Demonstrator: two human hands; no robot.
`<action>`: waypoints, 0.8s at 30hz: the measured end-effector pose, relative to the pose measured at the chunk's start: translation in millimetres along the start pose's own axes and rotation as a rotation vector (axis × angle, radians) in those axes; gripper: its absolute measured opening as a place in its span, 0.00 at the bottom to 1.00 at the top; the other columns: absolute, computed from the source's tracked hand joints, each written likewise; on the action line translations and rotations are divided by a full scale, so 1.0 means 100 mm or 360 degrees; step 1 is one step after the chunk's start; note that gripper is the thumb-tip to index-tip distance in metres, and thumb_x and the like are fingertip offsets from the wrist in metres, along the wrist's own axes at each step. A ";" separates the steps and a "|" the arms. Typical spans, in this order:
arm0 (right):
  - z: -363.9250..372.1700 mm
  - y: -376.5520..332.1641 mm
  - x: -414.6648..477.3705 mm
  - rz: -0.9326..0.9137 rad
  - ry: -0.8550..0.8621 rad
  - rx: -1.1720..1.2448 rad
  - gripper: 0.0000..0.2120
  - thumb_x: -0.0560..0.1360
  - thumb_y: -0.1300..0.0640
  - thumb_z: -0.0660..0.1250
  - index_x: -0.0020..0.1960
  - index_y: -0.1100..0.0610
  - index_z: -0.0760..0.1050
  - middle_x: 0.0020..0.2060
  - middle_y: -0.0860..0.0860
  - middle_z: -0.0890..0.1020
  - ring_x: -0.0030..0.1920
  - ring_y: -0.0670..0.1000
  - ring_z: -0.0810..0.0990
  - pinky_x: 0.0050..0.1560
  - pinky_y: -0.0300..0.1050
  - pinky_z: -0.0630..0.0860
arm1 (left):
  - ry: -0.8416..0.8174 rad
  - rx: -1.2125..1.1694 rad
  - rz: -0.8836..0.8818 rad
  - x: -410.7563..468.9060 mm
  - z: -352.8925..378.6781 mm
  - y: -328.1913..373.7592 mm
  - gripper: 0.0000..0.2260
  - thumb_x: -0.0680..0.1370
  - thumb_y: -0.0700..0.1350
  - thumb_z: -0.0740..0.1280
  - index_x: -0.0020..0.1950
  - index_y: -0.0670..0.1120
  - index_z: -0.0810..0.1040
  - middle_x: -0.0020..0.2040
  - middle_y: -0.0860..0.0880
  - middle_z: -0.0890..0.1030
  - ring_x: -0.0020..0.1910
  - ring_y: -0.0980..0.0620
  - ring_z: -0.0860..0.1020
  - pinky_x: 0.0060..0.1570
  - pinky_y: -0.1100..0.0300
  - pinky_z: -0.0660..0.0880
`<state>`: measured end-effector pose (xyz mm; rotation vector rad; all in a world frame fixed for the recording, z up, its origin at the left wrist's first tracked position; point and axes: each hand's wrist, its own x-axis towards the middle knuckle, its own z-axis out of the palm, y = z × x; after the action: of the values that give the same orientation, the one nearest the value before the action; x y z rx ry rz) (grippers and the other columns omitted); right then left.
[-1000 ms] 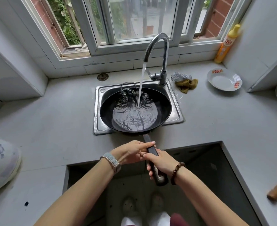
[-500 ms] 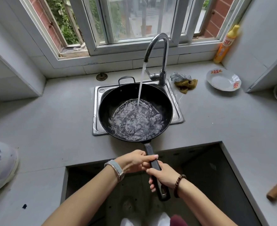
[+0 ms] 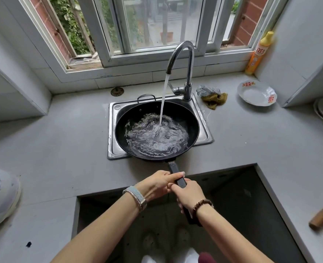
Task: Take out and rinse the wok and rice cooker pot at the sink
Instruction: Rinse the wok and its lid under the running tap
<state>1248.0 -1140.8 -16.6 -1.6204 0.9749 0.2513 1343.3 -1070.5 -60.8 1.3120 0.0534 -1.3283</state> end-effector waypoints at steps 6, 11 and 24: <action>-0.14 -0.25 -0.01 0.0055 -0.0189 0.0139 0.06 0.75 0.56 0.66 0.43 0.60 0.75 0.25 0.52 0.70 0.18 0.47 0.67 0.22 0.37 0.67 | 0.0146 0.0004 0.0055 -0.08 0.10 0.18 0.21 0.72 0.47 0.74 0.56 0.36 0.72 0.45 0.36 0.78 0.25 0.54 0.76 0.25 0.65 0.73; -0.26 -0.39 0.00 0.0069 -0.0301 0.0145 0.07 0.75 0.59 0.66 0.40 0.59 0.73 0.26 0.52 0.69 0.19 0.46 0.67 0.22 0.38 0.68 | 0.0234 -0.0023 0.0078 -0.11 0.21 0.33 0.10 0.77 0.42 0.70 0.44 0.37 0.73 0.21 0.50 0.73 0.17 0.58 0.70 0.19 0.68 0.67; -0.37 -0.62 0.15 0.0226 -0.0649 0.0403 0.08 0.76 0.58 0.65 0.38 0.58 0.75 0.23 0.47 0.65 0.19 0.42 0.61 0.20 0.34 0.62 | 0.0633 0.0288 0.0204 0.00 0.17 0.52 0.22 0.74 0.44 0.74 0.27 0.44 0.65 0.17 0.53 0.67 0.16 0.57 0.68 0.21 0.66 0.70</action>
<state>1288.9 -1181.4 29.0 -1.2091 0.7705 0.5128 1369.0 -1097.6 -21.3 1.6910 0.1236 -0.9662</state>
